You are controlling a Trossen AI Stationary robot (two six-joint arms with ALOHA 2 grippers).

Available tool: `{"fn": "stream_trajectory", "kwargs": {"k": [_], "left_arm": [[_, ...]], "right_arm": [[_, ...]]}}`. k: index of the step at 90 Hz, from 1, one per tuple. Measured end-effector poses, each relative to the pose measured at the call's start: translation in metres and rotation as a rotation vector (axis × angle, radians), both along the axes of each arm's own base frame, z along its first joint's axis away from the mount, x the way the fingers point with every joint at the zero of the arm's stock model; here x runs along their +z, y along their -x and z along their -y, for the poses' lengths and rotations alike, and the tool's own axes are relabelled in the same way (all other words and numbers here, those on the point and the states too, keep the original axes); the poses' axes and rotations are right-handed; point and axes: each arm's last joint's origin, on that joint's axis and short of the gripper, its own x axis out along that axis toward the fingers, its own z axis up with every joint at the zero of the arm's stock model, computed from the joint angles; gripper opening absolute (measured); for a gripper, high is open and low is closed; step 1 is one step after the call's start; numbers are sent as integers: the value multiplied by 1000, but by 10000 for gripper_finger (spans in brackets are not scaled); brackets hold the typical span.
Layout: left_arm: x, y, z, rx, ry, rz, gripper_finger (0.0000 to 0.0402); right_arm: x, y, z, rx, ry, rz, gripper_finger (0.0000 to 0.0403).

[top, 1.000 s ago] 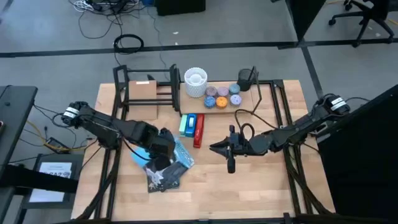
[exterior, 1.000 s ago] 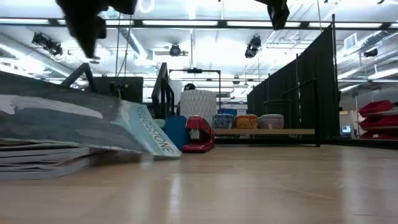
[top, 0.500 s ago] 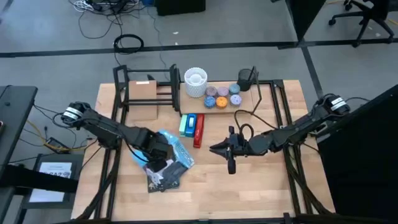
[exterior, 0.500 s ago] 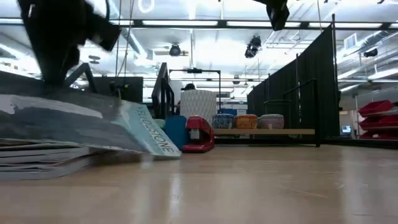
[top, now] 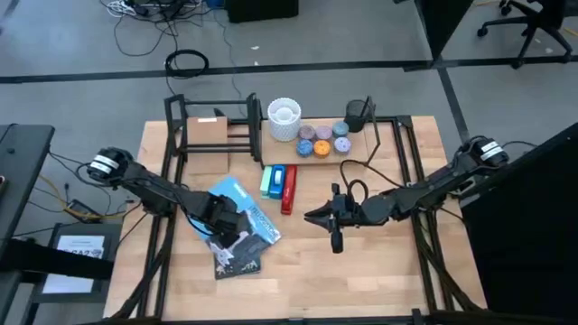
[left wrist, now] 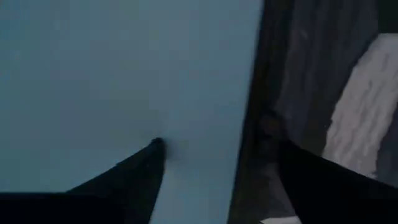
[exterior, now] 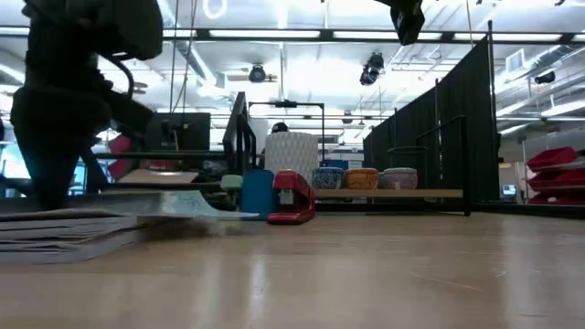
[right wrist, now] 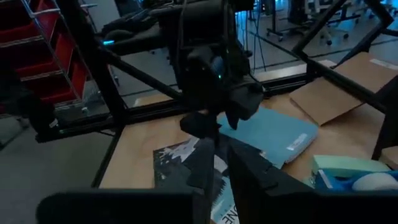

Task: Stock shelves
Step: Remove the blue book from the bookshelf

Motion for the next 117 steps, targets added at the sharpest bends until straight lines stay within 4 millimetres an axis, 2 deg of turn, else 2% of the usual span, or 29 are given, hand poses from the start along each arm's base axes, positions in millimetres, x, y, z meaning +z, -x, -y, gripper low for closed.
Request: {"fn": "stream_trajectory", "kwargs": {"k": [18, 25, 35, 50, 59, 71, 82, 91, 105, 117], "left_arm": [[0, -2, 0, -2, -13, 22, 42], [5, -5, 1, -22, -21, 25, 12], [25, -10, 2, -31, -79, -14, 5], [89, -24, 14, -78, -163, 41, 0], [128, -29, 25, -121, -191, 141, 0], [161, -27, 40, -165, -198, 234, 0], [165, -19, 56, -178, -149, 241, 0], [160, -10, 71, -155, -65, 201, 11], [146, 8, 96, -135, 56, 123, 60], [127, 28, 114, -129, 96, 50, 111]], "right_arm": [[0, 0, 0, 0, 0, 0, 20], [0, 0, 0, 0, -1, 0, 20], [-1, -1, 2, -4, -17, -7, 20], [-3, -4, 9, 51, -57, -36, 20], [0, -7, 12, 73, -60, -95, 20], [4, -12, 20, 74, -55, -148, 20], [-1, -21, 34, 72, -63, -184, 21], [-5, -38, 48, 113, -92, -211, 28], [-15, -80, 63, 179, -92, -336, 62], [-25, -112, 64, 210, -15, -470, 104]]}}
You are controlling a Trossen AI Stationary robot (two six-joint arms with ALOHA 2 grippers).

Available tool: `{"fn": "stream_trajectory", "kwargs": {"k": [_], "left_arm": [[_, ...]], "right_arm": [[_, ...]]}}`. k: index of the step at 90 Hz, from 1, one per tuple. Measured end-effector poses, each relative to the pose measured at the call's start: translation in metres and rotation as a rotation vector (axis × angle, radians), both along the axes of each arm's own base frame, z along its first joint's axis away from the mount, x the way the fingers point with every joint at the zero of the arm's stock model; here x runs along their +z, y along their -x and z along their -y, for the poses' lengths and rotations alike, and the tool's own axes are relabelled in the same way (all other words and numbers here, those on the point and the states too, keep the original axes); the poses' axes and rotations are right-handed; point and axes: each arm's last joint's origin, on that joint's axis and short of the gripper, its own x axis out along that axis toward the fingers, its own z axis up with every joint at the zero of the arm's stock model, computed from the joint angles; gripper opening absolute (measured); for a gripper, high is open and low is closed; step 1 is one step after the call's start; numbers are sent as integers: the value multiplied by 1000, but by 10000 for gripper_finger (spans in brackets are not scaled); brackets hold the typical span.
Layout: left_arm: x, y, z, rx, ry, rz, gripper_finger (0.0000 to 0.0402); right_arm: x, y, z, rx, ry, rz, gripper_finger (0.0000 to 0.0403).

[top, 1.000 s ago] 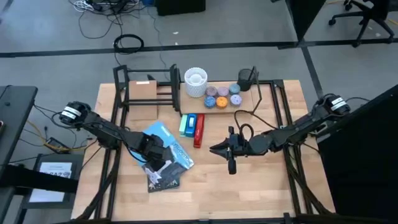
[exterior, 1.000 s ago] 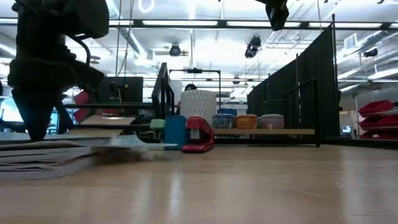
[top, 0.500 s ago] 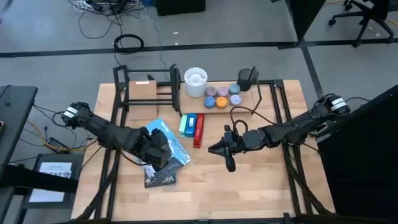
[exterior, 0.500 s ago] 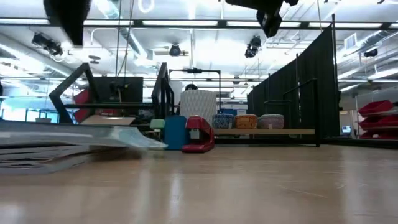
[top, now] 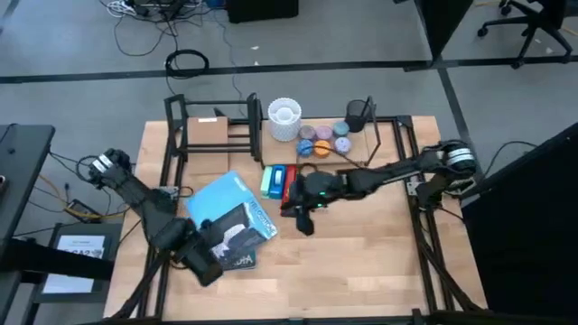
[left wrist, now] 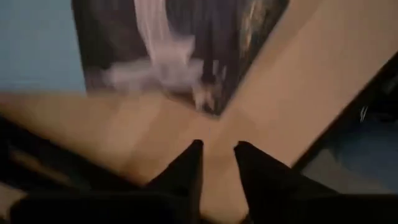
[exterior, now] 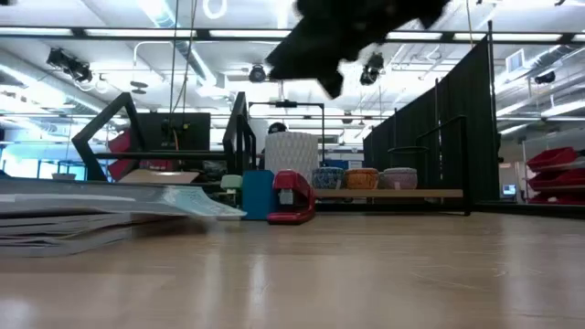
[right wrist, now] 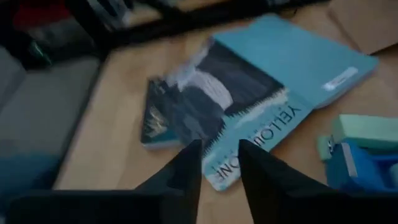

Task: Stock shelves
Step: Remove the blue book from the bookshelf

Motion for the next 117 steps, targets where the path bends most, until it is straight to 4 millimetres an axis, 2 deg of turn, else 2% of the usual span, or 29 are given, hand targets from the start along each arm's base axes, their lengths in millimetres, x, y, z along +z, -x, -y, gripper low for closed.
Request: {"fn": "stream_trajectory", "kwargs": {"k": [8, 21, 35, 47, 66, 94, 103, 117], "left_arm": [[-14, 10, 9, 43, 2, -15, 147], [-45, 20, 11, 146, 0, -48, 197], [-79, 23, 5, 144, -40, 8, 214], [-95, 26, -2, 122, -102, 76, 219], [-109, 36, -12, 249, -167, 184, 233], [-113, 63, -26, 505, -75, 526, 272], [-120, 70, -33, 588, -91, 517, 273], [-134, 65, -39, 641, -69, 474, 264]], "right_arm": [[-5, -16, -2, 25, 31, -54, 130], [-15, -31, -7, 65, 36, -111, 163], [-14, -32, -9, 83, 26, -109, 183], [-11, -28, -10, 88, 25, -128, 189], [-9, -26, -17, 105, 26, -133, 188], [-9, -24, -25, 143, 14, -132, 185], [-9, -24, -26, 151, 8, -131, 186], [-9, -24, -26, 154, 7, -132, 183]]}}
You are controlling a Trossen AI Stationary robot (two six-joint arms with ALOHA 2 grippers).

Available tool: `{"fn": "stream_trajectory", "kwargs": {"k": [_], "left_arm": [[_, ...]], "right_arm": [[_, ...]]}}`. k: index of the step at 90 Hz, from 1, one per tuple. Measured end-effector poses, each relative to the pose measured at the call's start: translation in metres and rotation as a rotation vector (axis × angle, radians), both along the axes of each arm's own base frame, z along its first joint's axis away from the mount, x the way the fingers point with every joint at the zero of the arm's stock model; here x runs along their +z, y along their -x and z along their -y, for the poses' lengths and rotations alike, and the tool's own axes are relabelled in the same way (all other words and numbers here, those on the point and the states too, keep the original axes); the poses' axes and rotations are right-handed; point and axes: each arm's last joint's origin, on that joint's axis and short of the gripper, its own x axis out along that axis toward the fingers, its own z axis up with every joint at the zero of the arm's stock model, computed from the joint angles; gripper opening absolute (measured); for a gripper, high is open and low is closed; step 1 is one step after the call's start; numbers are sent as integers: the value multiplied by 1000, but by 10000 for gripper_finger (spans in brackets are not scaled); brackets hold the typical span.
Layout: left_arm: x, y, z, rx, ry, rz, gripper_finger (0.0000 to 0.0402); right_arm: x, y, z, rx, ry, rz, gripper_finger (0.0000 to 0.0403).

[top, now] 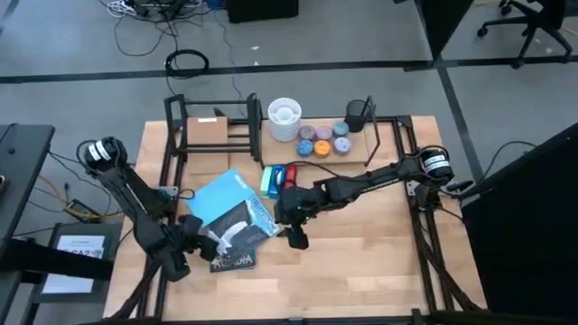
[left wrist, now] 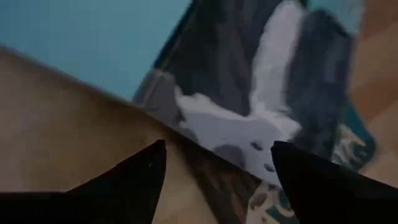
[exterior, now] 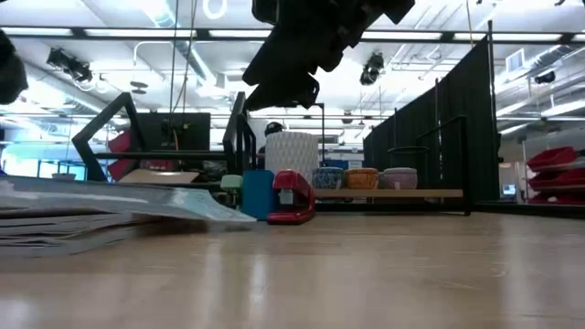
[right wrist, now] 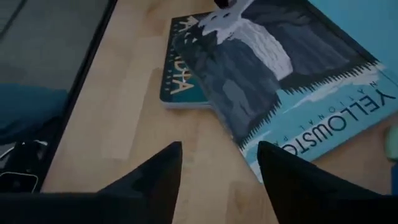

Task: Stock shelves
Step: Remove the blue book from the bookshelf

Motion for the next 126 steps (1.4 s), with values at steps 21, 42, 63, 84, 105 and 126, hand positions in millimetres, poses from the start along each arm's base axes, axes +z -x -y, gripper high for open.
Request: {"fn": "stream_trajectory", "kwargs": {"k": [21, 42, 63, 84, 105, 126], "left_arm": [[-12, -4, -10, 53, -33, 38, 233], [-10, -8, -16, 91, -107, 111, 132], [5, -14, -18, 75, -253, 152, 8], [75, -27, -13, -110, -575, 48, 0], [155, -50, 4, -437, -826, 89, 0], [198, -69, 21, -565, -979, 238, 0]], "right_arm": [[0, 0, -1, 3, 0, -1, 183], [0, 1, -2, 15, 0, 1, 177], [4, 4, -12, 60, 80, 41, 176], [25, 14, -28, 40, 372, 152, 176], [39, 9, -20, 0, 631, 278, 179], [45, 2, -10, 25, 585, 360, 236]]}}
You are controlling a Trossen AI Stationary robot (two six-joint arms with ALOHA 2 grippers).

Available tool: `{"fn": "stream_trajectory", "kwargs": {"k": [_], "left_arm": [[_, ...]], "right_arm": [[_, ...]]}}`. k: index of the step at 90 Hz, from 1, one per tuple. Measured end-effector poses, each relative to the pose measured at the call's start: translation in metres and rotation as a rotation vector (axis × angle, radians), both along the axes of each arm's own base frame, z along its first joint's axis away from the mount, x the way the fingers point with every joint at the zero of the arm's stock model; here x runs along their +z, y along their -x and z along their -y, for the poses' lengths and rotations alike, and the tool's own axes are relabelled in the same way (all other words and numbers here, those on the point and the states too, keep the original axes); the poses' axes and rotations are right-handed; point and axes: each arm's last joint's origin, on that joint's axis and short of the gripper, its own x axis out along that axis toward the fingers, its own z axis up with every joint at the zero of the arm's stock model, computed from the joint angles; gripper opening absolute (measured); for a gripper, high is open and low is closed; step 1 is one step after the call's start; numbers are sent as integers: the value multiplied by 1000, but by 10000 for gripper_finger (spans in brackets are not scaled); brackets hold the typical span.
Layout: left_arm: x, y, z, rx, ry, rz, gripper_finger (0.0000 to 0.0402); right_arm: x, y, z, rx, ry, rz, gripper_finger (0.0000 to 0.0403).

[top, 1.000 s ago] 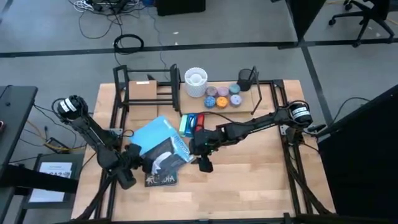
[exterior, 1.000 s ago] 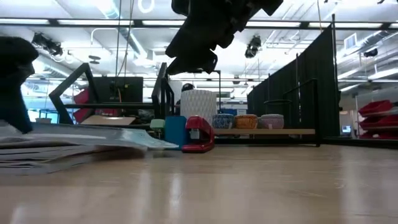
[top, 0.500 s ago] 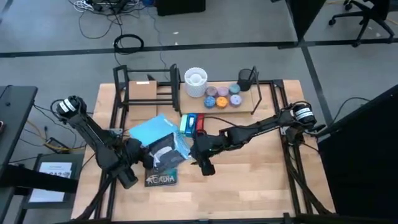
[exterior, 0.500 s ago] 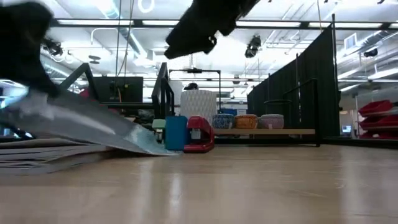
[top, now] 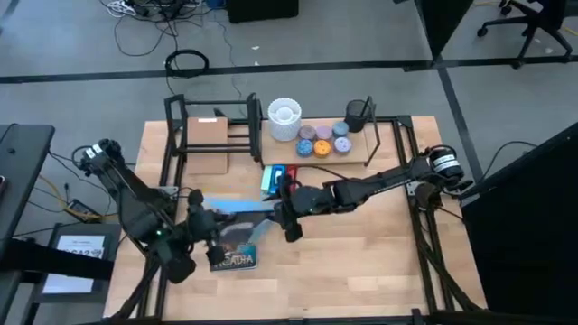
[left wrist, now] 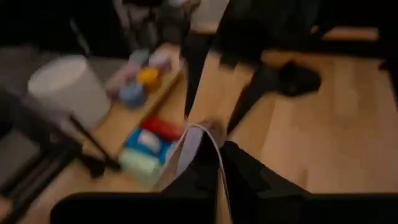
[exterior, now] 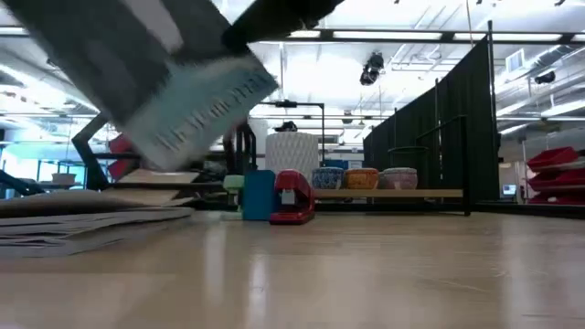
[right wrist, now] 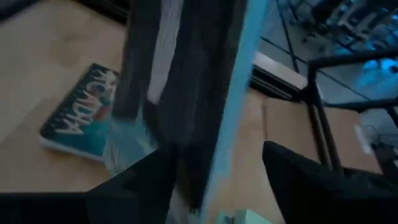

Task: Stock shelves
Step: Remove the blue book from the bookshelf

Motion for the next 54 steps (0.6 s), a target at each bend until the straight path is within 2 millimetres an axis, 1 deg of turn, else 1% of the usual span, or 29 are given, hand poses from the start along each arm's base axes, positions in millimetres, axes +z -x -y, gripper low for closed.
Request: {"fn": "stream_trajectory", "kwargs": {"k": [7, 12, 17, 24, 28, 33, 38, 43, 45, 48, 54], "left_arm": [[5, -4, 3, -18, -33, 24, 0], [7, -6, 4, -27, -41, 41, 0], [9, -8, 5, -32, -49, 53, 0], [12, -10, 5, -29, -66, 69, 0], [12, -10, 5, -28, -83, 69, 0], [13, -10, 5, -26, -88, 69, 0], [12, -10, 5, -25, -88, 65, 0], [10, -10, 5, -19, -71, 70, 0], [9, -10, 5, -18, -65, 69, 0], [7, -10, 5, -30, -60, 56, 2], [1, -10, 6, -90, -31, 3, 15]], "right_arm": [[0, 0, 0, 0, -19, -1, 257], [-2, -1, -1, -5, -36, -4, 264], [-2, -1, -1, 6, -56, -8, 262], [-2, -1, -3, 52, -90, -13, 243], [-2, -1, -3, 52, -109, -14, 222], [-2, 0, -4, 40, -139, -16, 182], [-2, 1, -4, 27, -170, -28, 125], [-3, 2, -4, 11, -195, -44, 53], [-3, 3, -3, 6, -199, -57, 35], [-4, 6, -3, -4, -204, -86, 19], [-5, 12, 0, -43, -228, -151, 8]]}}
